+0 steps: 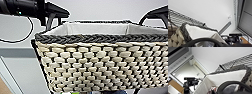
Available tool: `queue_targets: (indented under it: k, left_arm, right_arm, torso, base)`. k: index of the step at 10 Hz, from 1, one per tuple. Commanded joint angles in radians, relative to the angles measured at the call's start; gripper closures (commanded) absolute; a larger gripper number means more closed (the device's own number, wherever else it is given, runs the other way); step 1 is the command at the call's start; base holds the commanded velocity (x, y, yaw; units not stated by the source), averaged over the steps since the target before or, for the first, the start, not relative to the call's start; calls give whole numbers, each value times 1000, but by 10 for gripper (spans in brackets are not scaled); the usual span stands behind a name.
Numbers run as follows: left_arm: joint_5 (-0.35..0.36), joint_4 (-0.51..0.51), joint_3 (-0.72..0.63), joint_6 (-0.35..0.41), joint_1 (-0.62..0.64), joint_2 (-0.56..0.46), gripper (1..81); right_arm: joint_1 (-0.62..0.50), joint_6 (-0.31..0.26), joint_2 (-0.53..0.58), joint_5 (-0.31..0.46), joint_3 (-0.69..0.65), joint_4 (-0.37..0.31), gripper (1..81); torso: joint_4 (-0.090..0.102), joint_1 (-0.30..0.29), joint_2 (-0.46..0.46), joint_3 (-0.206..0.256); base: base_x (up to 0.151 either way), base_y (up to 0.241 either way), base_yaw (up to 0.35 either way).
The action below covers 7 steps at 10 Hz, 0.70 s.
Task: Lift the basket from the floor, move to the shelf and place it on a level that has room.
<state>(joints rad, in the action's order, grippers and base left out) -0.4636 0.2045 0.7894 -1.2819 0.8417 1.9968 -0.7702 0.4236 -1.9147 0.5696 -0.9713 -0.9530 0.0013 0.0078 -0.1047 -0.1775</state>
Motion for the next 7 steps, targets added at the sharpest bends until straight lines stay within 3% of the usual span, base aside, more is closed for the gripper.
queue_targets:
  k: [1,7]
  left_arm:
    - [59,-43,99,24,156,57,811]
    - [36,-45,195,27,202,116,811]
  right_arm:
    - [-175,-17,-57,-56,-118,-3,811]
    - [-215,-17,-126,-46,-214,11,811]
  torso:
    - [0,0,0,0]
    - [0,0,0,0]
  base:
    - [0,0,0]
    - [0,0,0]
